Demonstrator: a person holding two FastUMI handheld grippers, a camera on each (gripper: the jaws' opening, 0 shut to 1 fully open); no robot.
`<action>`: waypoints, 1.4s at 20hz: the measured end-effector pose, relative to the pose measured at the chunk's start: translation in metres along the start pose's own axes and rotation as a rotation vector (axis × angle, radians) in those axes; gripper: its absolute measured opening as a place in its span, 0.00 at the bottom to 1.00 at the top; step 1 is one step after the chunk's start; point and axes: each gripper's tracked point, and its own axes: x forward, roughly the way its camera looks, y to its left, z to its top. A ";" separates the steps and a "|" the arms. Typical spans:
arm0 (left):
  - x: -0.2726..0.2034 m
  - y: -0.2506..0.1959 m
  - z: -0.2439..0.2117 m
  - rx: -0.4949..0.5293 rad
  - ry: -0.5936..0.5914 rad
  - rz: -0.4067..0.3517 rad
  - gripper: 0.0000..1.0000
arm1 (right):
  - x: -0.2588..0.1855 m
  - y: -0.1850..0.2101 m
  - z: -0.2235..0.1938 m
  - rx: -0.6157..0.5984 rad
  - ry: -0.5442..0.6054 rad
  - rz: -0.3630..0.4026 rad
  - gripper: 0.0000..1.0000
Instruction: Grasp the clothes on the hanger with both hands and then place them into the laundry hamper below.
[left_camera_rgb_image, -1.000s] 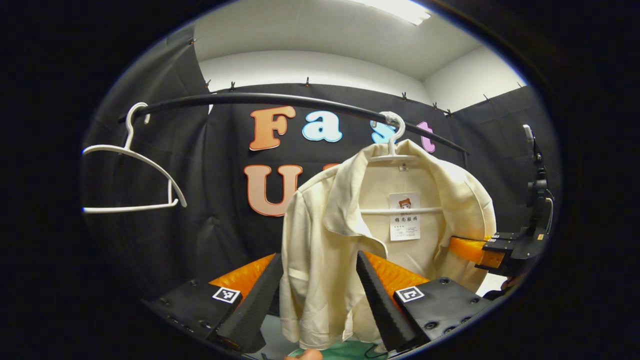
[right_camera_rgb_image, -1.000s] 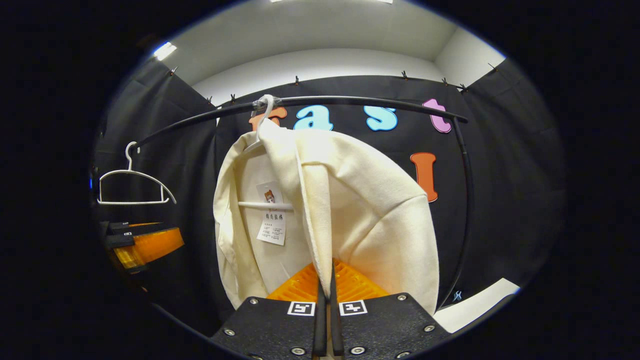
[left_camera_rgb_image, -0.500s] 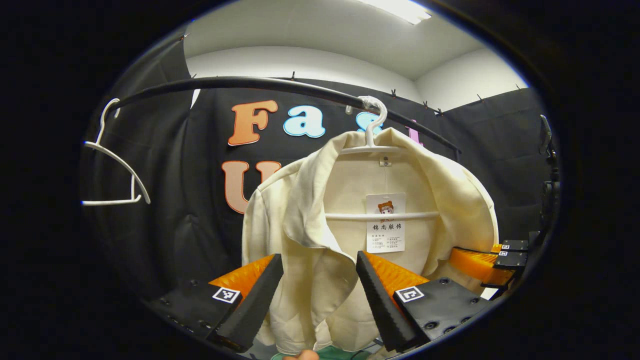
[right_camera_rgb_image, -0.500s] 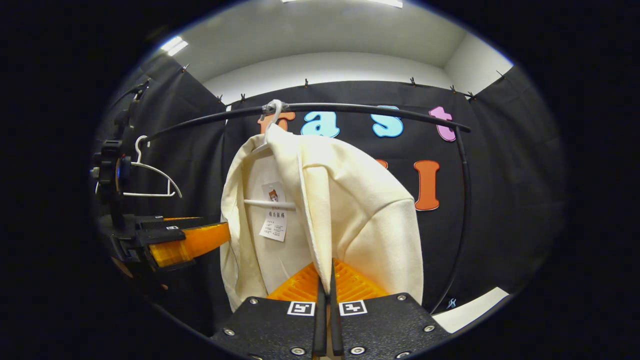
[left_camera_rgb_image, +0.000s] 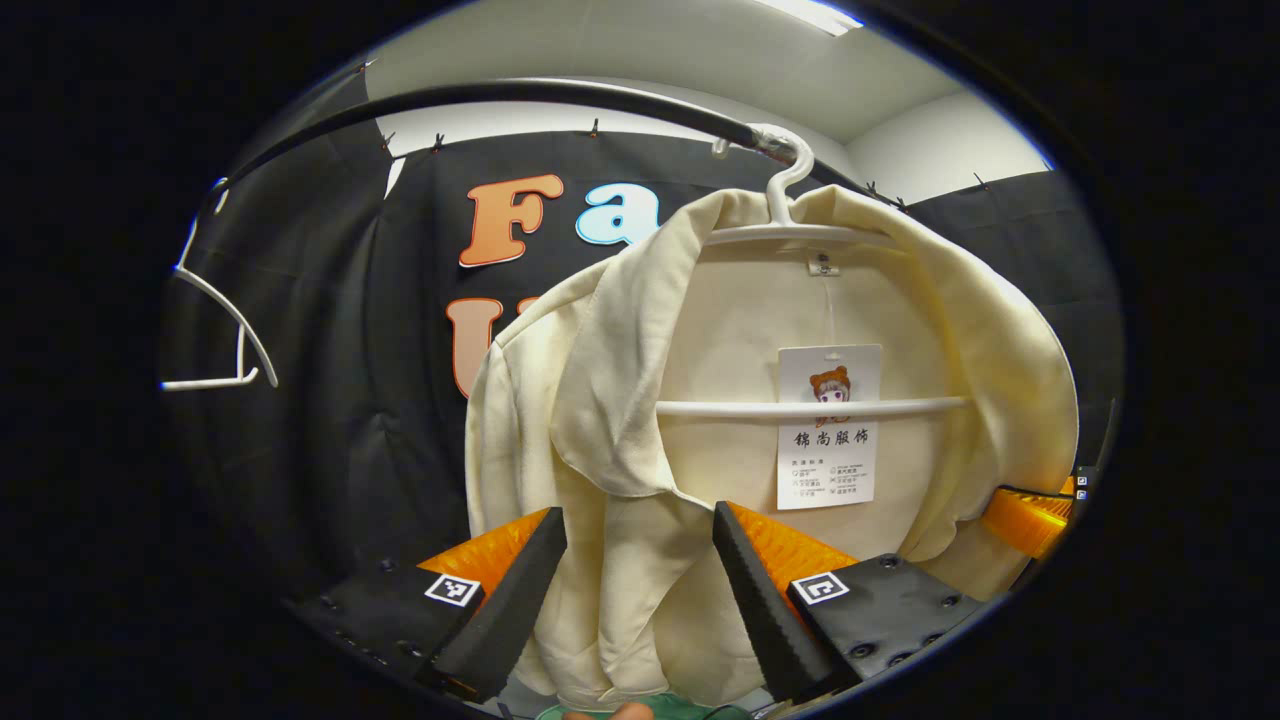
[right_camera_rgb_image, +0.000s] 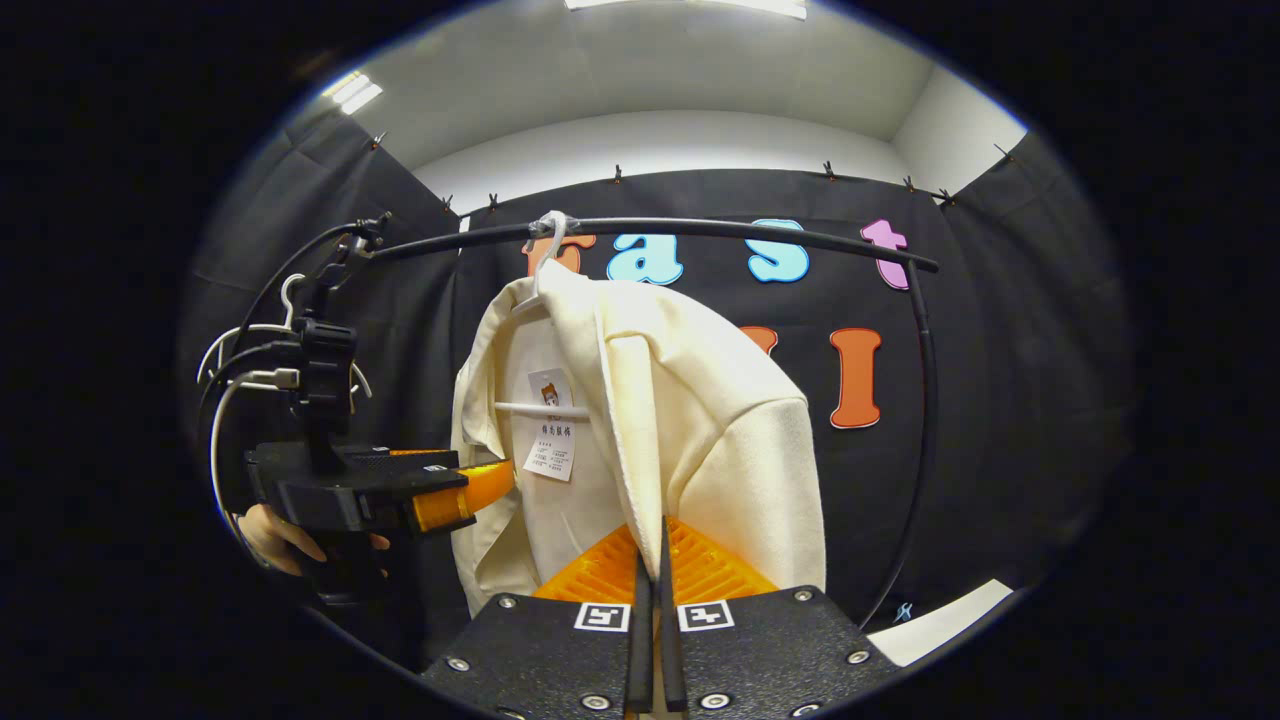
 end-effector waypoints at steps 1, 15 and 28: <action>0.003 0.001 -0.001 0.003 0.000 0.000 0.97 | -0.002 -0.001 0.001 -0.001 -0.002 0.001 0.04; 0.008 0.013 0.000 -0.010 0.002 -0.036 0.24 | -0.004 0.001 0.003 -0.016 0.001 -0.013 0.03; -0.026 0.082 0.036 0.022 -0.053 0.122 0.07 | -0.018 -0.020 0.048 -0.029 -0.024 -0.079 0.01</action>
